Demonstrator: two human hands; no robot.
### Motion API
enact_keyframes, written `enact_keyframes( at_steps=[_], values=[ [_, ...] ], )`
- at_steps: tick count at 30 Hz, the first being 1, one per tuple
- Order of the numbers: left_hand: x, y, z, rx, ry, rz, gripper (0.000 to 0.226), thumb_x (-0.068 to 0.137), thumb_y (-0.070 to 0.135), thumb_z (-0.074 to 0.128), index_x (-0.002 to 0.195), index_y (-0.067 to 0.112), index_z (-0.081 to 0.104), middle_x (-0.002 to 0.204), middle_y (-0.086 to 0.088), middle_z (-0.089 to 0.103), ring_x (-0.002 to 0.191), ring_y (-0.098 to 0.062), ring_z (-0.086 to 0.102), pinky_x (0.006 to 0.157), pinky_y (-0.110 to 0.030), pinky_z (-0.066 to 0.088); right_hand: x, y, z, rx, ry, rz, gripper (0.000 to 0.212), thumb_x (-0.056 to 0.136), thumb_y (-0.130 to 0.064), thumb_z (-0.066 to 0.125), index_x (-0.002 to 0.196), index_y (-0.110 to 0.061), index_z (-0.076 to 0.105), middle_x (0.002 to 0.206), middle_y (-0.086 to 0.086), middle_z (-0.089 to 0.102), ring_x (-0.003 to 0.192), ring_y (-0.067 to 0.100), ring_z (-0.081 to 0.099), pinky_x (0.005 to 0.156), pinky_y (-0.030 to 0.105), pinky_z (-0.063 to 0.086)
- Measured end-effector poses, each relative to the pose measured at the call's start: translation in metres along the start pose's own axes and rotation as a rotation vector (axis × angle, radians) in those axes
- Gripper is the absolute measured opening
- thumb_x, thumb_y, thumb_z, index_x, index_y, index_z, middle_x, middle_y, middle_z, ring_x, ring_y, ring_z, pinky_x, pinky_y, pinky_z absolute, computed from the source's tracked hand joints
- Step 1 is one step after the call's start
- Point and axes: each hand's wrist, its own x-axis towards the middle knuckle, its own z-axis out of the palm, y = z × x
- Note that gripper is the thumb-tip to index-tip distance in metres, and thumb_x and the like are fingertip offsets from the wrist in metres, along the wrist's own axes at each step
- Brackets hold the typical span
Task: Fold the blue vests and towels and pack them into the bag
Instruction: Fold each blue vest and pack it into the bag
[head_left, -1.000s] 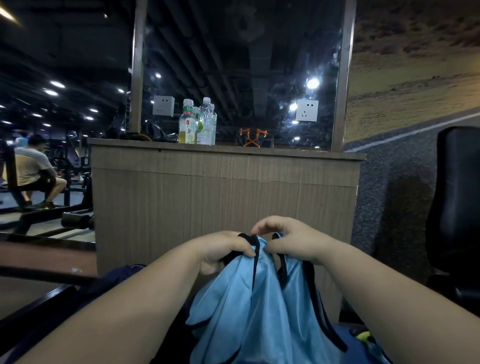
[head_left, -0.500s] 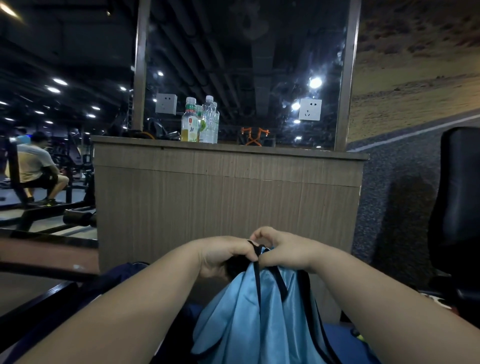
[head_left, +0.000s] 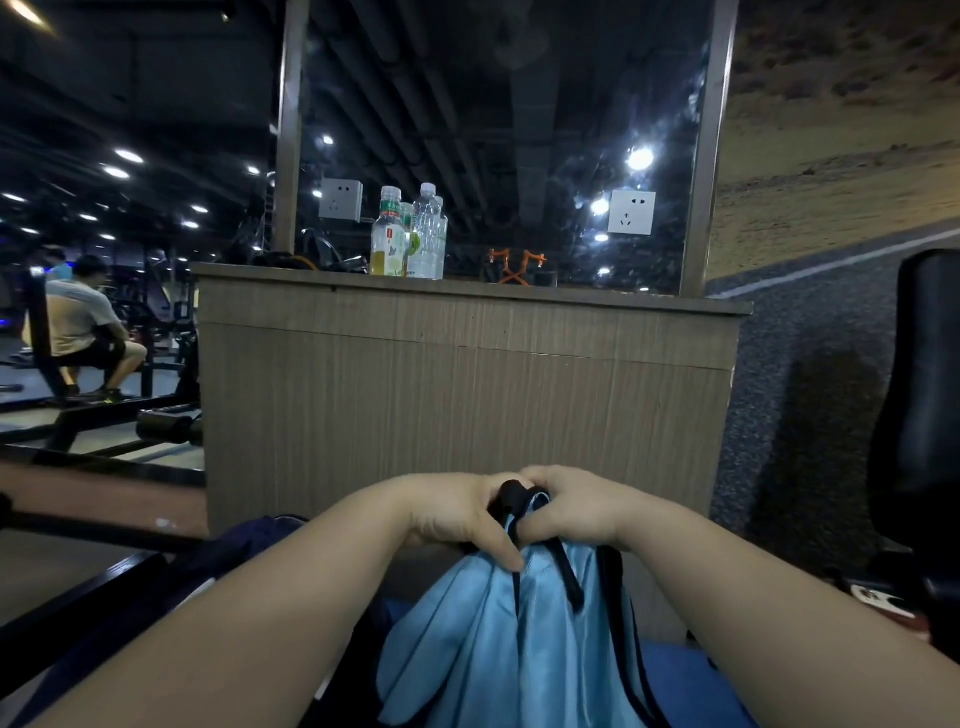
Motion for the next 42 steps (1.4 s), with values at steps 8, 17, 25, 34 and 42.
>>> enact_keyframes(
  at_steps=[8,17,25,34,42],
  values=[
    [0.011,-0.011,0.005,0.100,0.491,0.009,0.087,0.060,0.031,0.092,0.122,0.027,0.031,0.113,-0.003,0.060,0.101,-0.020,0.062,0.085,-0.034,0.054,0.006,0.002,-0.005,-0.173,0.284,0.098,0.027,0.064,-0.045,0.066,0.080,-0.024,0.069,0.073,-0.003,0.070,0.074,0.016,0.068,0.065,0.032,0.052],
    [0.023,-0.018,0.015,0.250,0.661,-0.050,0.059,0.081,0.020,0.067,0.127,0.022,0.032,0.075,0.003,0.051,0.059,-0.007,0.049,0.047,-0.017,0.035,0.005,-0.002,-0.008,-0.234,0.393,0.139,0.042,0.058,-0.064,0.071,0.080,-0.028,0.068,0.069,-0.009,0.065,0.071,0.010,0.065,0.058,0.027,0.046],
    [0.007,-0.023,0.004,0.379,0.437,-0.188,0.024,0.077,0.011,0.055,0.095,0.025,0.062,0.090,0.005,0.066,0.080,-0.012,0.063,0.066,-0.024,0.050,0.004,0.011,-0.012,-0.222,0.436,0.188,0.045,0.064,-0.067,0.067,0.082,-0.026,0.069,0.079,-0.007,0.070,0.077,0.010,0.065,0.073,0.031,0.053],
    [0.005,-0.054,-0.003,-0.221,0.508,-0.211,0.019,0.068,-0.001,0.050,0.073,0.011,0.063,0.075,-0.014,0.058,0.071,-0.025,0.055,0.062,-0.028,0.044,0.003,0.028,-0.018,-0.141,0.439,0.289,0.049,0.071,-0.064,0.067,0.081,-0.016,0.070,0.076,-0.001,0.069,0.074,0.016,0.066,0.066,0.031,0.050],
    [0.016,-0.072,0.001,-0.503,0.592,-0.213,0.014,0.090,0.006,0.060,0.077,0.006,0.065,0.071,-0.014,0.069,0.063,-0.026,0.066,0.066,-0.033,0.053,0.013,0.058,-0.018,-0.114,0.405,0.444,0.052,0.073,-0.063,0.069,0.079,-0.012,0.061,0.078,0.002,0.064,0.071,0.018,0.062,0.059,0.028,0.045]
  ],
)
